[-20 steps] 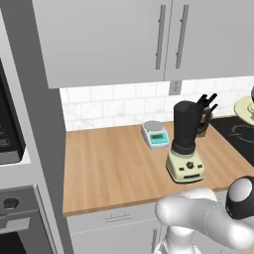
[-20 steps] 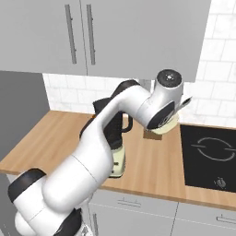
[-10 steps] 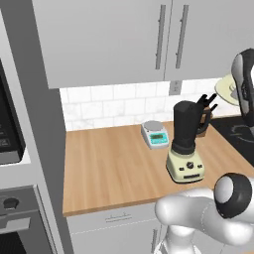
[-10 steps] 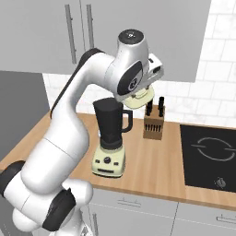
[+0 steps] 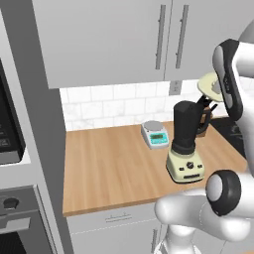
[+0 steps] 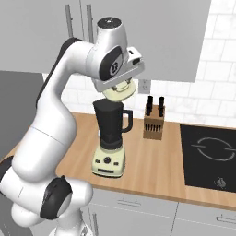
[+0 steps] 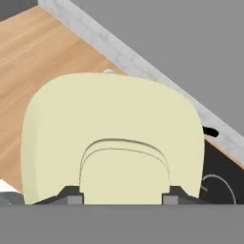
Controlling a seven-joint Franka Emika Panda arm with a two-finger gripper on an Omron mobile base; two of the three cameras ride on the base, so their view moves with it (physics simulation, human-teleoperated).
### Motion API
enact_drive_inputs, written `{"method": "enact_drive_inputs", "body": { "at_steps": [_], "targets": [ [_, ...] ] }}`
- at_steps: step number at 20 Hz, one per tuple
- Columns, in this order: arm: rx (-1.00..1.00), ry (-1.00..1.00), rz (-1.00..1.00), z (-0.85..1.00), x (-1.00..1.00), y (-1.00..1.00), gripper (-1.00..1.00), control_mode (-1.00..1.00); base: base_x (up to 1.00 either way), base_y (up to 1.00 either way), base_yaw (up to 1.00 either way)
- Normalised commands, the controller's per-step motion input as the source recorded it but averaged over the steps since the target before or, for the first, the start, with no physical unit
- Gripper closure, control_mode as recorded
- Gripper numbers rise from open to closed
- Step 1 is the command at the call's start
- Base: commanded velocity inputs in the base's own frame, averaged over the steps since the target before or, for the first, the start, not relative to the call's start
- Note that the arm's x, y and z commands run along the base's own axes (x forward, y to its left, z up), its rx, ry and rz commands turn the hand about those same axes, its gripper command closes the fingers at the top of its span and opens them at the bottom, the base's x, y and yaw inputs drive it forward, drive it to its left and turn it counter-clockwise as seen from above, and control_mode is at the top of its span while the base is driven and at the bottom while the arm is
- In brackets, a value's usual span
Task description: Close the lid blender by securely placing the lid on top.
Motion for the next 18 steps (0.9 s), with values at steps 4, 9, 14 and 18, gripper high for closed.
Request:
{"method": "enact_drive_inputs", "body": {
  "at_steps": [4, 9, 14, 18],
  "targets": [
    [-0.03, 0.05, 0.0, -0.21, 0.06, 0.66, 1.0, -1.0, 0.0, 0.0, 0.0],
    [0.0, 0.06, 0.0, -0.13, 0.09, 0.35, 1.0, -1.0, 0.0, 0.0, 0.0],
    [0.0, 0.11, 0.06, -0.15, 0.18, 0.0, 1.0, -1.0, 0.0, 0.0, 0.0],
    [0.0, 0.21, 0.13, -0.02, 0.16, -0.12, 1.0, -1.0, 0.0, 0.0, 0.0]
  ]
}}
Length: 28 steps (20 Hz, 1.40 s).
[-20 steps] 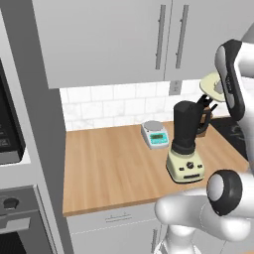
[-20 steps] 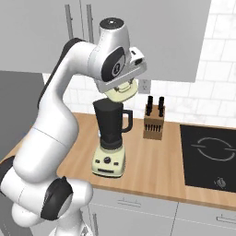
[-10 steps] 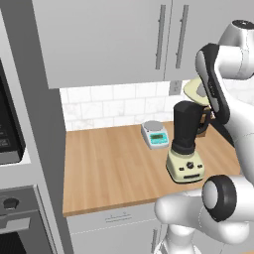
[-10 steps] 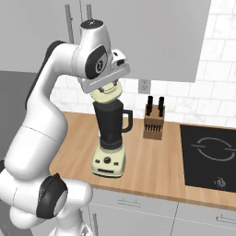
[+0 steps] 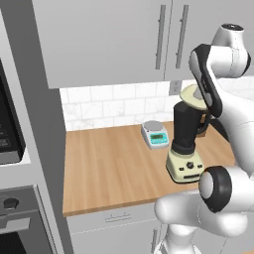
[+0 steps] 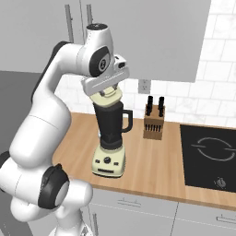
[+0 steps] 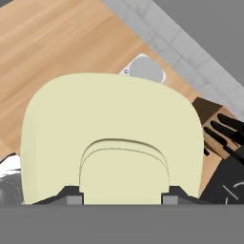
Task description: Close the lid blender by securely placing the lid on top.
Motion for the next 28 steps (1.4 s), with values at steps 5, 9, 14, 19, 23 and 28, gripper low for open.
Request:
{"method": "enact_drive_inputs", "body": {
  "at_steps": [5, 9, 14, 19, 23, 28],
  "targets": [
    [0.0, 0.16, 0.13, -0.02, 0.13, -0.01, 1.0, -1.0, 0.0, 0.0, 0.0],
    [0.0, 0.04, 0.05, -0.13, 0.0, 0.16, 1.0, -1.0, 0.0, 0.0, 0.0],
    [-0.07, 0.03, 0.04, -0.4, 0.0, 0.08, 1.0, -1.0, 0.0, 0.0, 0.0],
    [-0.09, 0.01, 0.05, -0.24, 0.08, 0.03, 1.0, -1.0, 0.0, 0.0, 0.0],
    [-0.01, 0.01, 0.03, -0.08, 0.14, 0.0, 1.0, -1.0, 0.0, 0.0, 0.0],
    [0.01, 0.0, 0.01, 0.0, 0.2, -0.01, 1.0, -1.0, 0.0, 0.0, 0.0]
  ]
}}
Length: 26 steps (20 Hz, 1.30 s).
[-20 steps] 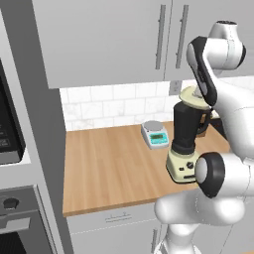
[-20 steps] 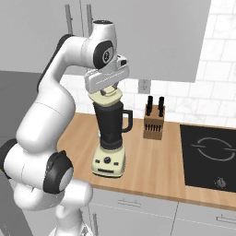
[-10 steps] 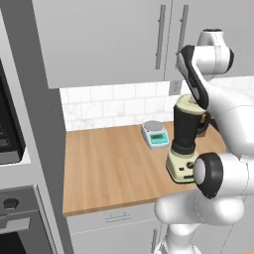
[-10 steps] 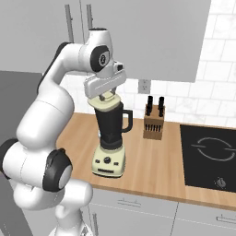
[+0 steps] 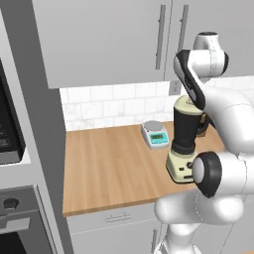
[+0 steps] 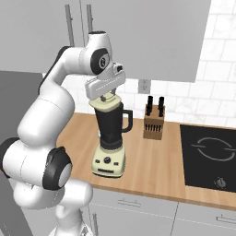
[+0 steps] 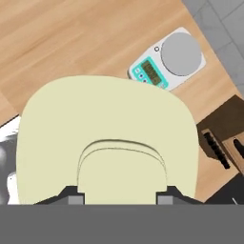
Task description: Close the lid blender by securely placing the lid on top.
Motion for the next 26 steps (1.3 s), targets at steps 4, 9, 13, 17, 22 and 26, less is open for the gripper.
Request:
{"method": "enact_drive_inputs", "body": {
  "at_steps": [4, 9, 13, 17, 22, 26],
  "targets": [
    [0.05, 0.0, 0.0, 0.0, 0.24, -0.09, 1.0, -1.0, 0.0, 0.0, 0.0],
    [0.0, -0.01, 0.0, 0.0, 0.27, -0.12, 1.0, -1.0, 0.0, 0.0, 0.0],
    [0.0, -0.01, -0.01, 0.0, 0.32, -0.03, 1.0, -1.0, 0.0, 0.0, 0.0],
    [0.0, 0.0, 0.0, -0.05, 0.27, -0.2, 1.0, -1.0, 0.0, 0.0, 0.0],
    [0.05, 0.0, 0.0, -0.03, 0.0, -0.05, 1.0, -1.0, 0.0, 0.0, 0.0],
    [0.02, -0.01, -0.06, 0.0, 0.38, -0.16, 1.0, -1.0, 0.0, 0.0, 0.0]
  ]
}}
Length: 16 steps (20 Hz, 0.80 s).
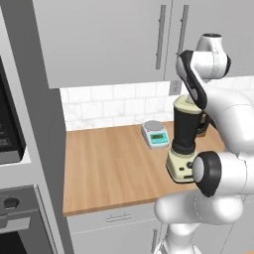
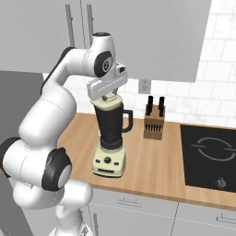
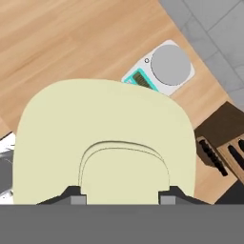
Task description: Close the lid blender by securely placing the lid on top.
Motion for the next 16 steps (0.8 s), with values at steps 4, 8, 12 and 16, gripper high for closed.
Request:
{"method": "enact_drive_inputs", "body": {
  "at_steps": [4, 8, 12, 16],
  "targets": [
    [0.0, -0.02, -0.07, 0.0, 0.4, -0.13, 1.0, -1.0, 0.0, 0.0, 0.0],
    [0.0, -0.04, -0.04, 0.0, 0.07, -0.03, 1.0, -1.0, 0.0, 0.0, 0.0],
    [0.01, -0.09, -0.01, 0.0, -0.03, -0.18, 1.0, -1.0, 0.0, 0.0, 0.0],
    [-0.01, 0.0, 0.0, -0.23, 0.0, 0.0, 1.0, -1.0, 0.0, 0.0, 0.0]
  ]
}}
